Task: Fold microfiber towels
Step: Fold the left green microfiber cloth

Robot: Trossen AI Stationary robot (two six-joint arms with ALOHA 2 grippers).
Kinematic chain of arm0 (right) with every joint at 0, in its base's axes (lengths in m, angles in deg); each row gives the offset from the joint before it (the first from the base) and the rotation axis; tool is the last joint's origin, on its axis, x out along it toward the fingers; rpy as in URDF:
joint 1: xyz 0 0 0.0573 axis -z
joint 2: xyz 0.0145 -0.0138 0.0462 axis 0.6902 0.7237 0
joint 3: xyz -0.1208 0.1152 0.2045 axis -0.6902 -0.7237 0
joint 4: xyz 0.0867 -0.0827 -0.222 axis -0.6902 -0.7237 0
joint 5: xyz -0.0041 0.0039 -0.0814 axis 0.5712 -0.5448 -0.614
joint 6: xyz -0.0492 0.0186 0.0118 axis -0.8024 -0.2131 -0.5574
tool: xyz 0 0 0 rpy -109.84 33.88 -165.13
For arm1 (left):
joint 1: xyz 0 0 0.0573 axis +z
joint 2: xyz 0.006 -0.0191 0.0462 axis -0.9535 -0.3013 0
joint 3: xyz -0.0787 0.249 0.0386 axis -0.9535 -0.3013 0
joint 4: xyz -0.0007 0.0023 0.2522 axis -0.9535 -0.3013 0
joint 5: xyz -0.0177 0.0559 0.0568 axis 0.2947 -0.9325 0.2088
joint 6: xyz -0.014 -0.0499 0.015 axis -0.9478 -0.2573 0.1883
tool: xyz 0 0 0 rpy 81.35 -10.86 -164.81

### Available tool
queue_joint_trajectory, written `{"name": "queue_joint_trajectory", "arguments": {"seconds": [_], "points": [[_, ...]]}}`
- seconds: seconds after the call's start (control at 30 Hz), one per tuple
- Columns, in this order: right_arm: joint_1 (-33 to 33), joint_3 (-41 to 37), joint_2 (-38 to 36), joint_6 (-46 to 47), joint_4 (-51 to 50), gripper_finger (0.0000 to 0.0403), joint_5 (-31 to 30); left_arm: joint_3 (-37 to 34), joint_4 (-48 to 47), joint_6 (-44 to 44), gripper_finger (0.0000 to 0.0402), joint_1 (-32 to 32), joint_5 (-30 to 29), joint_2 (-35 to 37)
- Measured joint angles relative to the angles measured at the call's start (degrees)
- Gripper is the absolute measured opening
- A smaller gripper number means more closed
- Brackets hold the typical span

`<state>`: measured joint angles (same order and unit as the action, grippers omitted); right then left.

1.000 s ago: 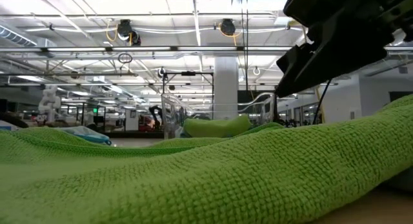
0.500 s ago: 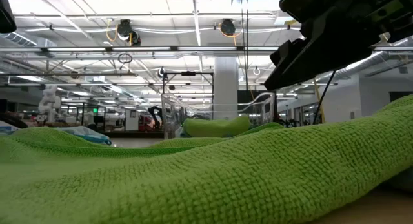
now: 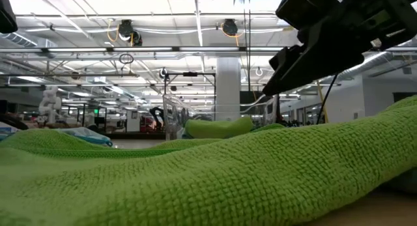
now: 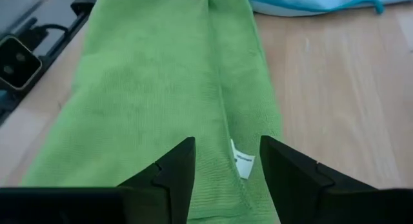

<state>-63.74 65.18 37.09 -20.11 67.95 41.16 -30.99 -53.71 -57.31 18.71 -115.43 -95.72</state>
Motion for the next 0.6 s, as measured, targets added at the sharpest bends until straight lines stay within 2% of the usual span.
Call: {"name": "queue_joint_trajectory", "arguments": {"seconds": [0.3, 0.5, 0.6], "points": [[0.72, -3.33, 0.02, -1.37, 2.73, 0.0216, 1.06, 0.00, 0.02, 0.93, 0.0012, 0.00, -1.77, 0.00], [2.12, -7.66, 0.02, -0.61, 10.24, 0.0204, 1.29, 0.00, 0.11, 1.50, 0.0008, 0.00, -2.08, 0.00], [2.77, -8.57, 0.02, 0.54, 11.64, 0.0192, 3.49, 0.00, 0.13, 1.51, 0.0013, 0.00, -2.08, 0.00]]}}
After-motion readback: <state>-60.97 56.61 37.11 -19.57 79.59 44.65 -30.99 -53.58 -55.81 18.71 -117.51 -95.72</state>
